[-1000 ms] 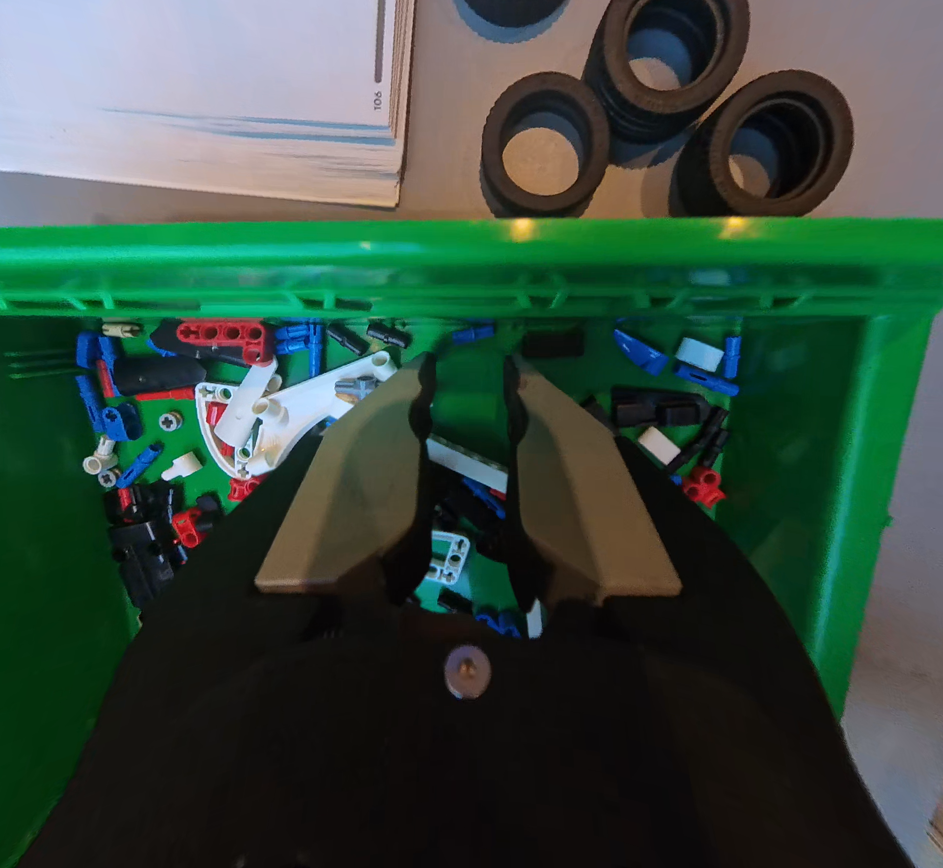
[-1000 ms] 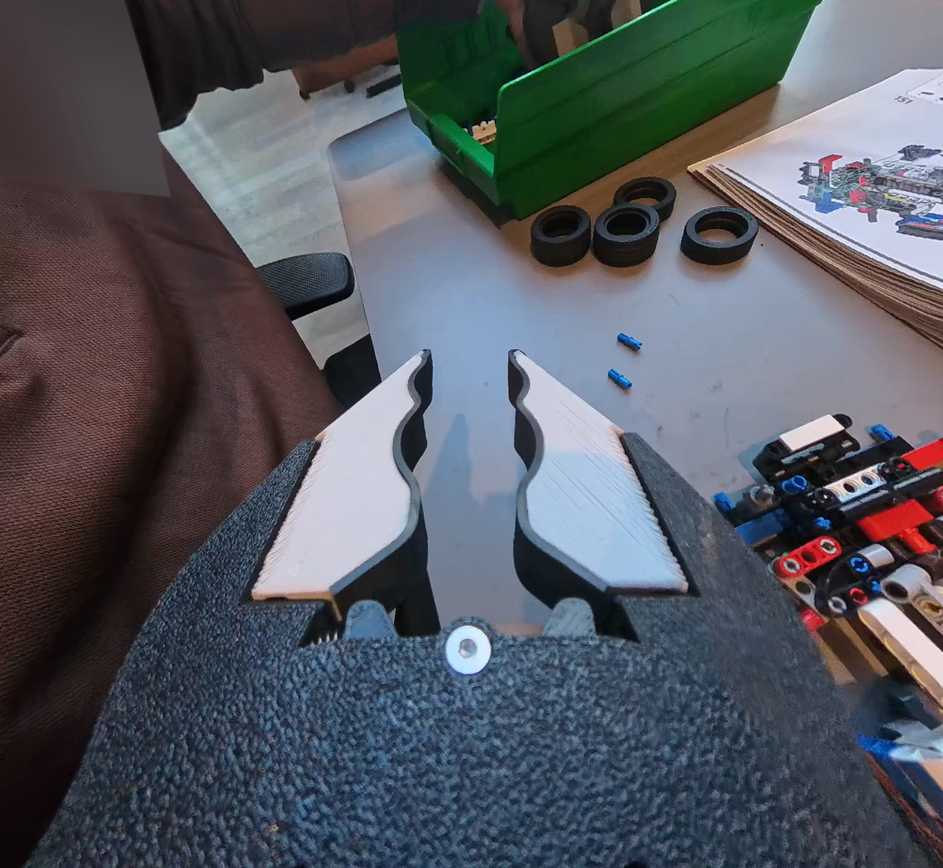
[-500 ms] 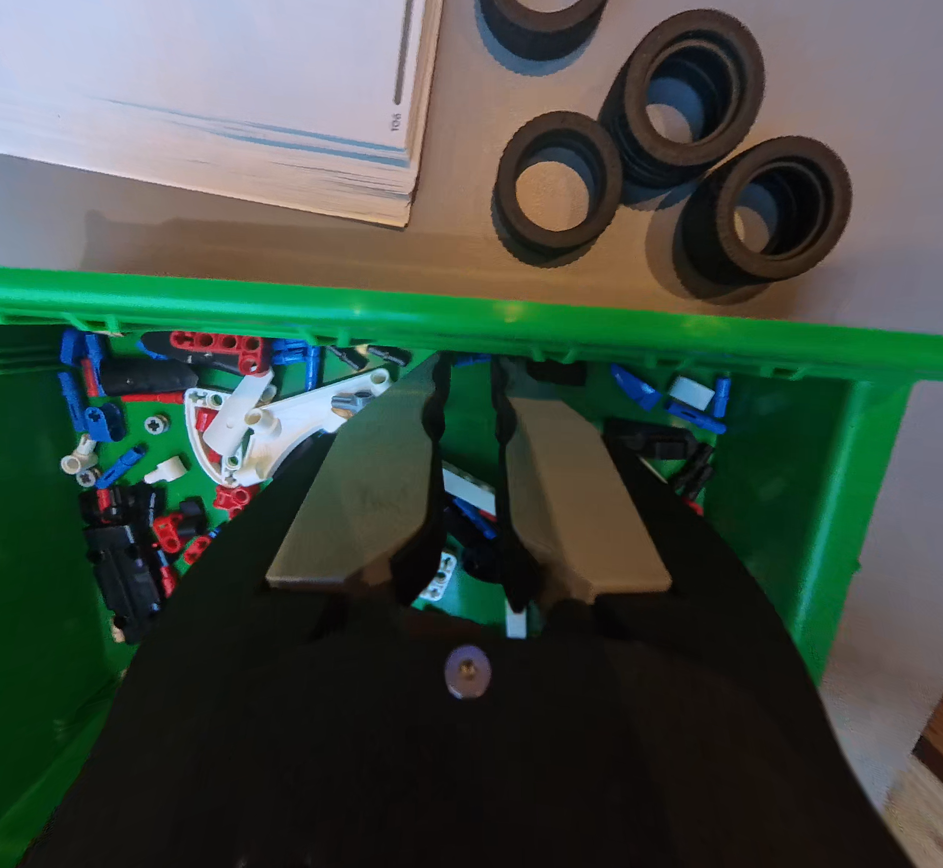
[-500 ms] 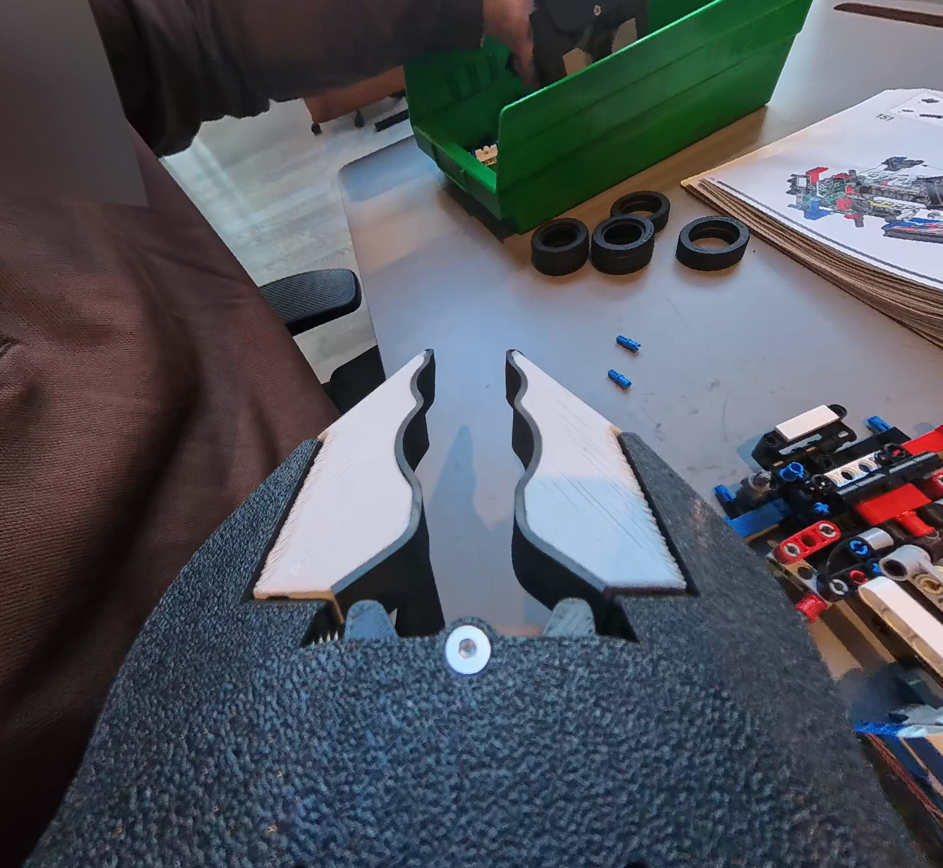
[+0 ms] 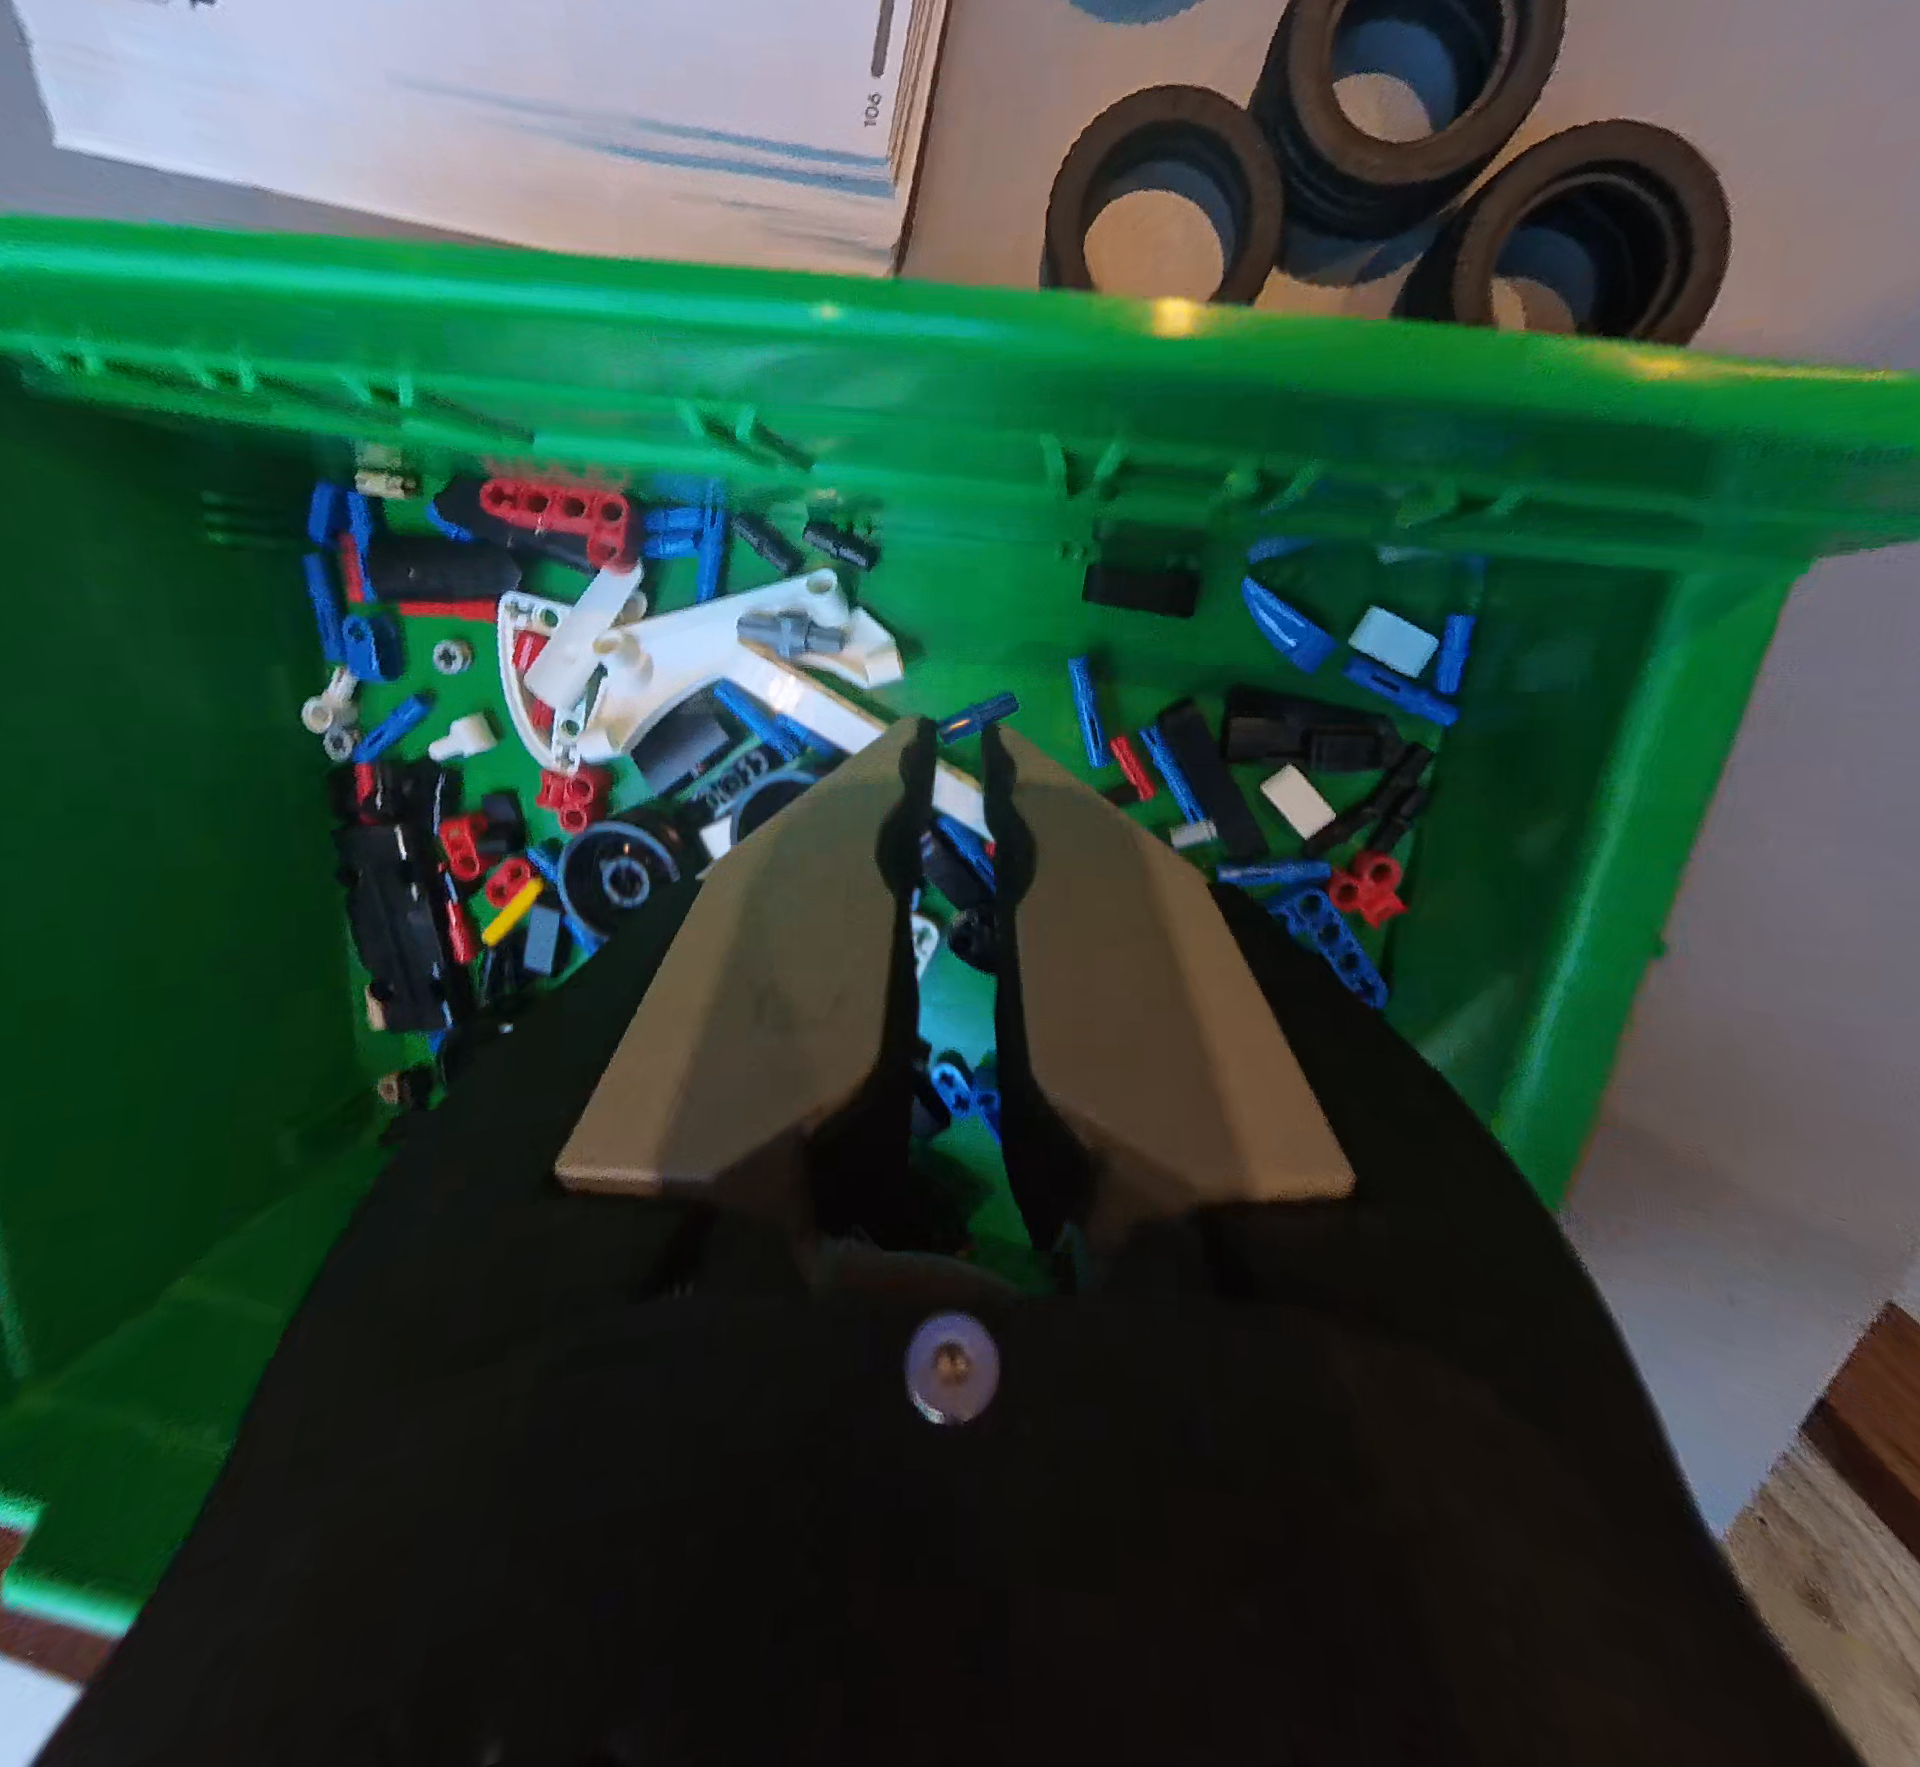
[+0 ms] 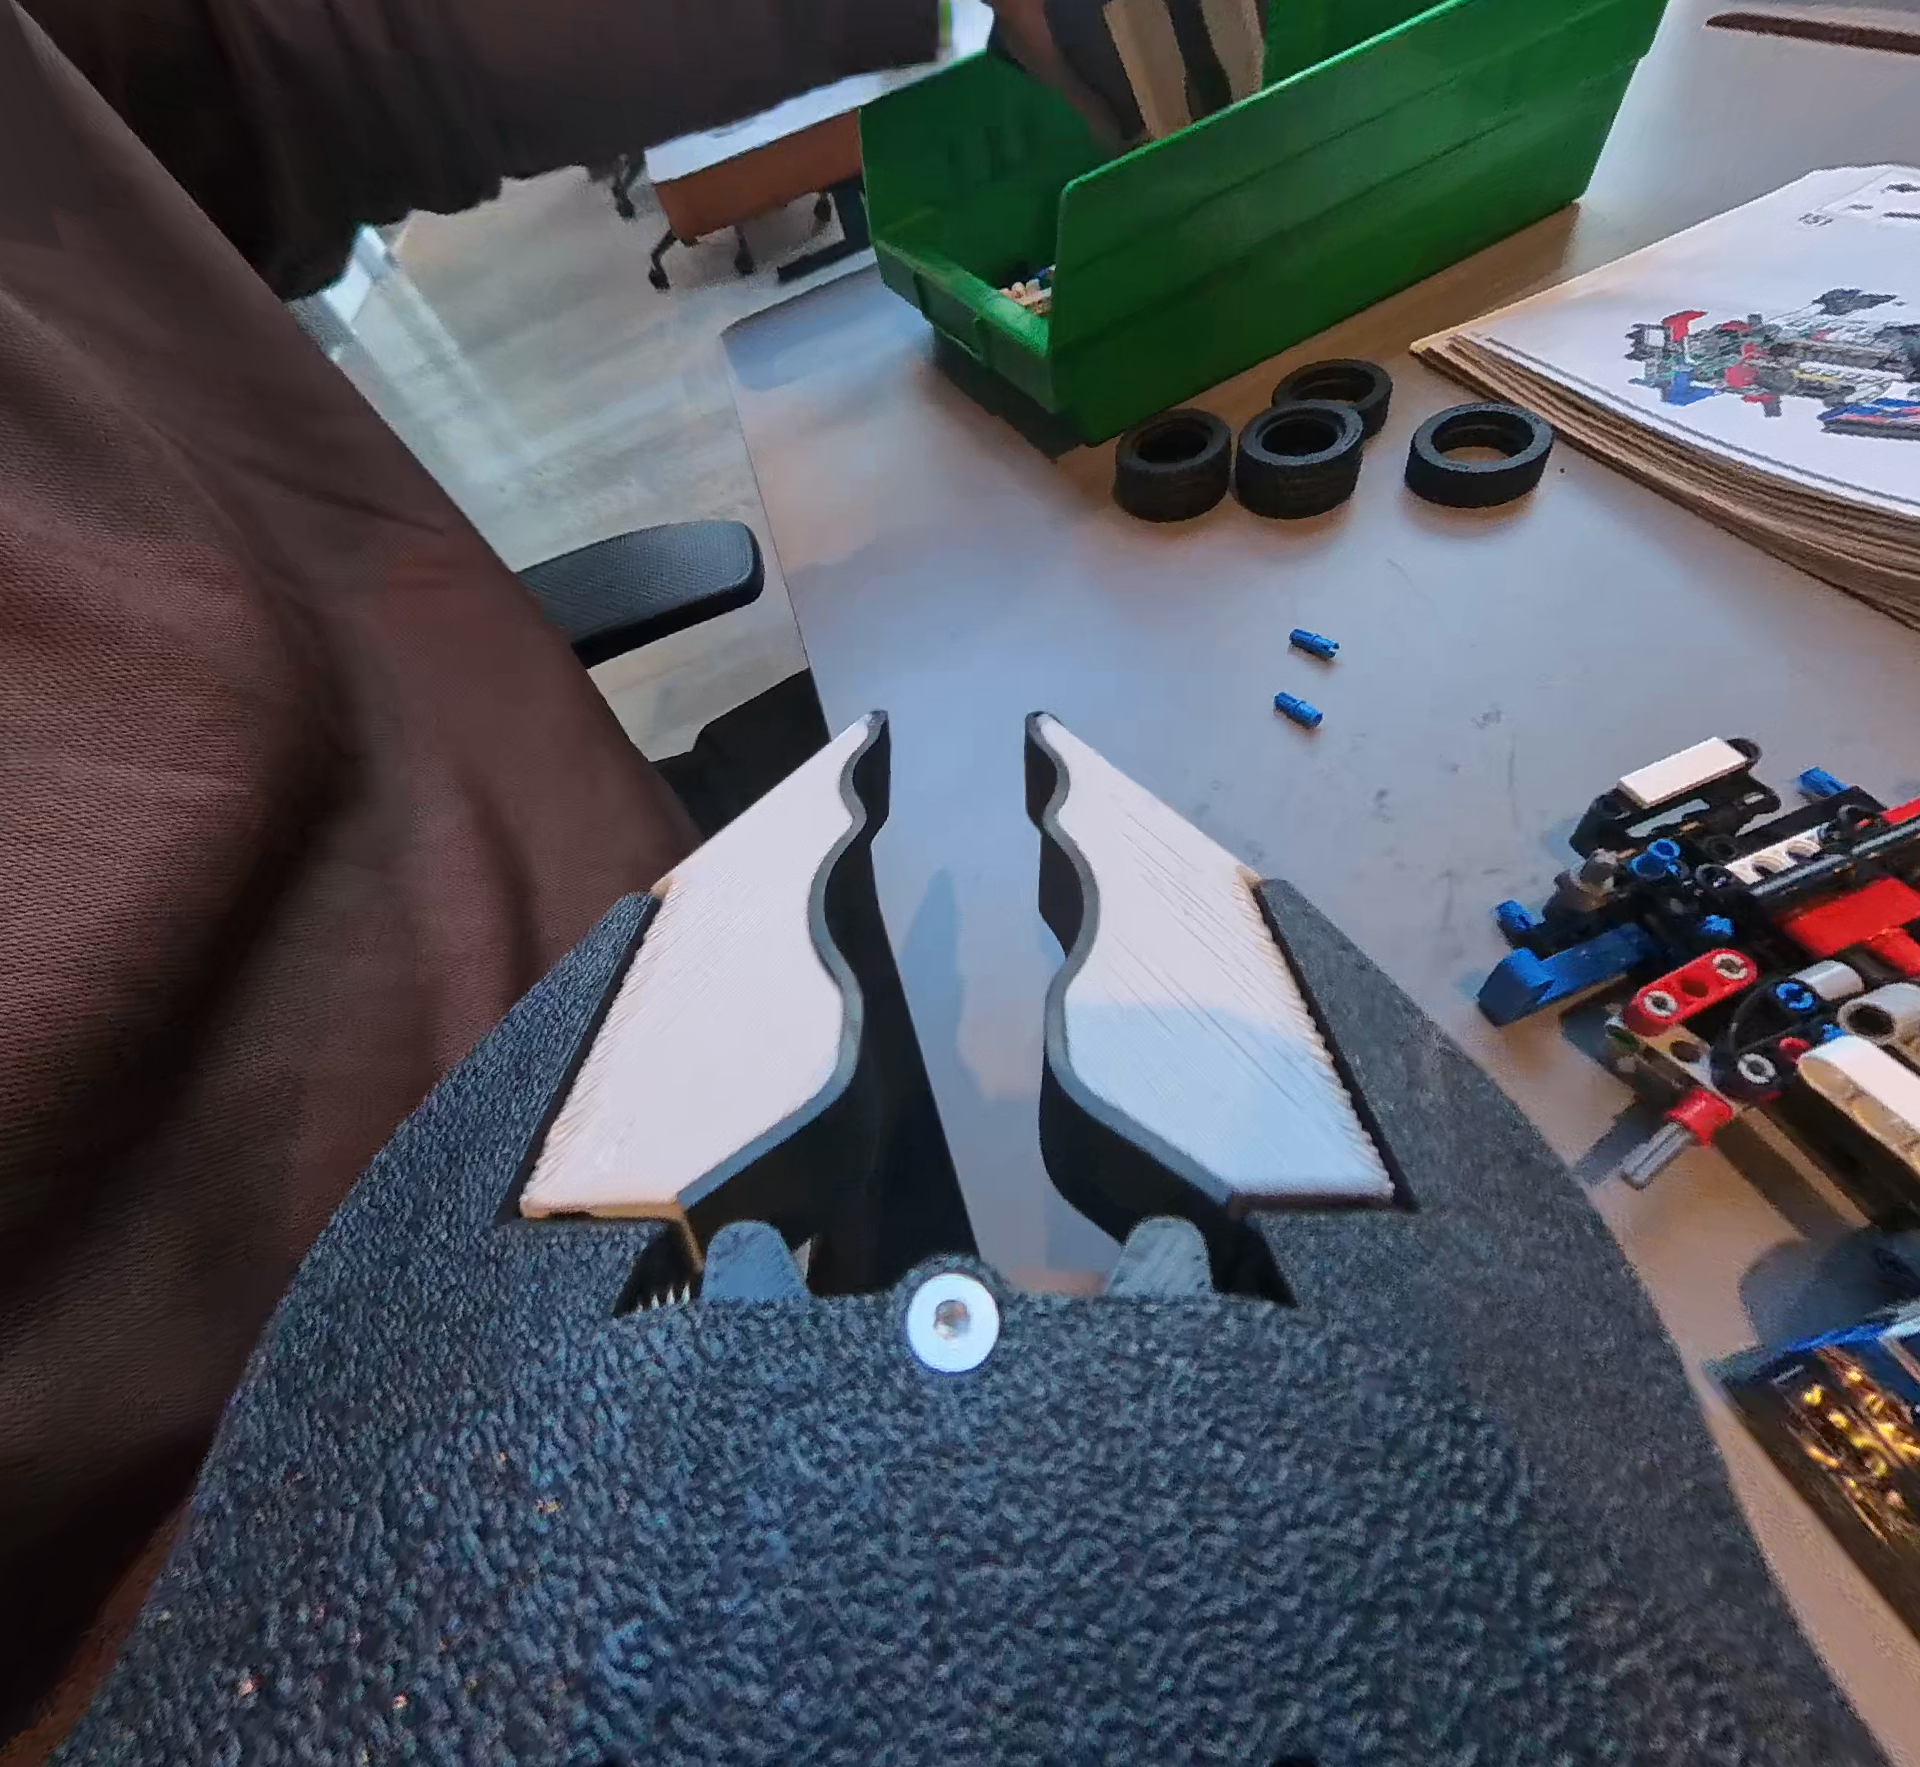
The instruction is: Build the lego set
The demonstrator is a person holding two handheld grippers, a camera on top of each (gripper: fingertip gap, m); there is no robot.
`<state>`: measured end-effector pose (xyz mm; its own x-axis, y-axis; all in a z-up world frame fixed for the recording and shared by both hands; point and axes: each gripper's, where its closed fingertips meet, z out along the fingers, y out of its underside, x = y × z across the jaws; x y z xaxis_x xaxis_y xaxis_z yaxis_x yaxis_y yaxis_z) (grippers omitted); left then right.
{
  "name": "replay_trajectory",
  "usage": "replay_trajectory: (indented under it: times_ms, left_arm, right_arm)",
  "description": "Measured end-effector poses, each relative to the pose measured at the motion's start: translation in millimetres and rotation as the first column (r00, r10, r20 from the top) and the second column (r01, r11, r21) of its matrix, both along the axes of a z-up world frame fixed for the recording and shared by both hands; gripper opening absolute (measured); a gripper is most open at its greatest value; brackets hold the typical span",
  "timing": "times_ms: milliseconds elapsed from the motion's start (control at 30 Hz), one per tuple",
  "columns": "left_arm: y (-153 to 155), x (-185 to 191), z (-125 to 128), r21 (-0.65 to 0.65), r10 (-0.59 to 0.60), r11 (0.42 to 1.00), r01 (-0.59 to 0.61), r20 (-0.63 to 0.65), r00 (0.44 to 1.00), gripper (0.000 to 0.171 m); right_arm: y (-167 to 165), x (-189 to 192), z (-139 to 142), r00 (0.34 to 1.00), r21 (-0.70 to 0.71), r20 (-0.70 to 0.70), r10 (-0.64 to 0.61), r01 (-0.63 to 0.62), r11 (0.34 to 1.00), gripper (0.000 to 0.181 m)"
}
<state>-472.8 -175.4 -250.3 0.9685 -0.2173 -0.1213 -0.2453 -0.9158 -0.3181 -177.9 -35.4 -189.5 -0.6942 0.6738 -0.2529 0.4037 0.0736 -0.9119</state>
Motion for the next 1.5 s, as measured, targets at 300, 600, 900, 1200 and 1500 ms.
replay_trajectory:
  times_ms: [300, 600, 900, 1200, 1500]
  left_arm:
    - [-15, 23, 45, 0.136, 0.053, 0.990, -0.044, -0.061, 0.997, 0.006]
    - [70, 120, 110, 0.336, -0.118, 0.930, 0.151, -0.116, 0.986, 0.006]
    - [135, 186, -5, 0.081, -0.306, 0.945, 0.317, -0.130, 0.943, 0.005]
    - [126, 180, -30, -0.011, -0.294, 0.955, 0.296, -0.147, 0.944, 0.012]
    - [128, 182, -17, 0.073, -0.248, 0.962, 0.262, -0.158, 0.956, 0.017]
  right_arm:
    - [3, 19, -12, 1.000, 0.044, 0.003, 0.012, -0.012, 0.999, 0.024]
    - [-2, 30, -18, 1.000, 0.066, -0.016, 0.027, -0.026, 0.997, 0.023]
    - [5, 41, -17, 0.998, 0.109, -0.054, 0.015, -0.009, 0.994, 0.022]
    - [11, 43, -20, 0.998, 0.136, -0.063, 0.003, 0.005, 0.991, 0.022]
    - [22, 33, -27, 0.998, 0.129, -0.036, -0.046, 0.051, 0.990, 0.022]
